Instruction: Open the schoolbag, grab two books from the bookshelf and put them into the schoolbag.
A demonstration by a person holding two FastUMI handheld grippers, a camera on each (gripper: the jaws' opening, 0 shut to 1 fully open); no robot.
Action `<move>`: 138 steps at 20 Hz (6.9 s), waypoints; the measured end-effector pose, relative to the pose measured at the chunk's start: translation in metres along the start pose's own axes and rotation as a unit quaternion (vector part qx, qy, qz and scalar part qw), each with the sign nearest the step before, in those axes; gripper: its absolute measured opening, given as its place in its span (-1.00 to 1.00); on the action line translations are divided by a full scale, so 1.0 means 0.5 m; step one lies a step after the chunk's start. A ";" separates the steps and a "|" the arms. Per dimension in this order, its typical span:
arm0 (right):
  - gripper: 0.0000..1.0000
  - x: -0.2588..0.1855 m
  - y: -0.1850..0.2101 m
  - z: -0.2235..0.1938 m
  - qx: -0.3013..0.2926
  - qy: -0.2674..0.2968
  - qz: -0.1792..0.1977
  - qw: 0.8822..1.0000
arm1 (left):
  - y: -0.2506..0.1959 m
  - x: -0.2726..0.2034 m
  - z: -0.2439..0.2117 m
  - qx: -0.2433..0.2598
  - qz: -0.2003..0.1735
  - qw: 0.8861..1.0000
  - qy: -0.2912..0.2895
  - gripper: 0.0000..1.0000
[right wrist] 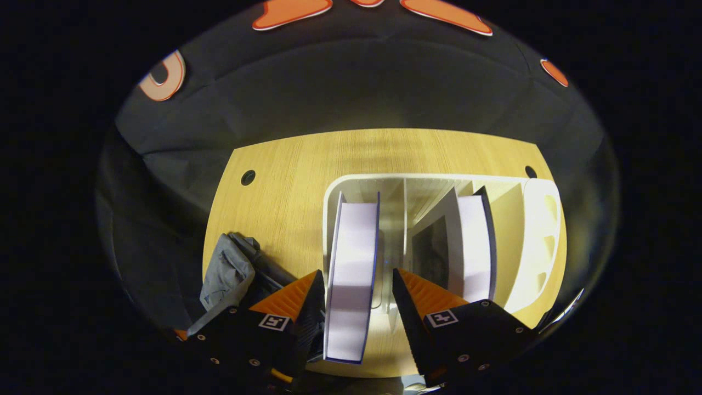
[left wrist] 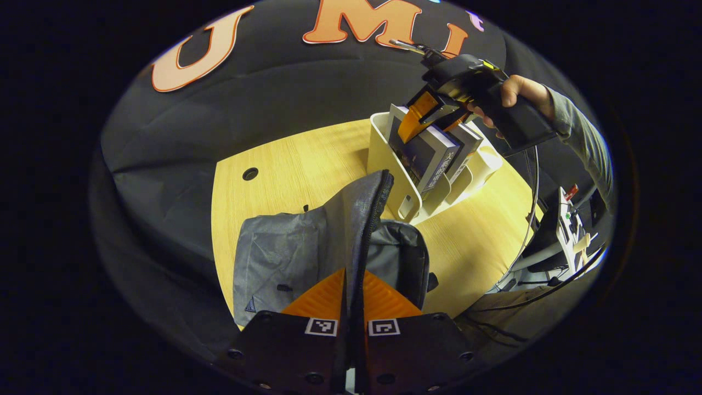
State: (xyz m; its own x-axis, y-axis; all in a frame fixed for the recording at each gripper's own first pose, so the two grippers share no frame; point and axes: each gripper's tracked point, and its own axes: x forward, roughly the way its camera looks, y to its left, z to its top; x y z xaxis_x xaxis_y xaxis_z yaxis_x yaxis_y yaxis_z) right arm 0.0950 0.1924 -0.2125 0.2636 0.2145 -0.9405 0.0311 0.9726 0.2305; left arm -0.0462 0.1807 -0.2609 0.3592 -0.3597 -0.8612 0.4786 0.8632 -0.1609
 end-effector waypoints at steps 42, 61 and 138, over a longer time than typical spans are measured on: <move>-0.29 -0.313 -0.084 -0.318 0.298 -0.109 0.196 0.928 | -0.002 0.017 -0.015 -0.033 -0.055 0.998 0.002 -0.87; -0.29 -0.107 0.150 -0.394 0.332 -0.080 0.325 0.882 | 0.008 -0.002 0.003 -0.027 -0.035 0.999 -0.003 -0.87; -0.16 0.039 -0.188 -0.002 0.005 0.059 0.017 0.998 | -0.049 0.053 -0.069 -0.214 0.096 0.972 0.011 -0.87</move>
State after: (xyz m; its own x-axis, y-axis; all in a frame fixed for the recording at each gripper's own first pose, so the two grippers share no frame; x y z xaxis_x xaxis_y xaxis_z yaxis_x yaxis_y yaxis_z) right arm 0.0962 0.1054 -0.2527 0.1498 0.2569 -0.9548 0.0329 0.9638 0.2645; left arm -0.0762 0.1621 -0.2965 0.3903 -0.1734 -0.9042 0.0249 0.9837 -0.1779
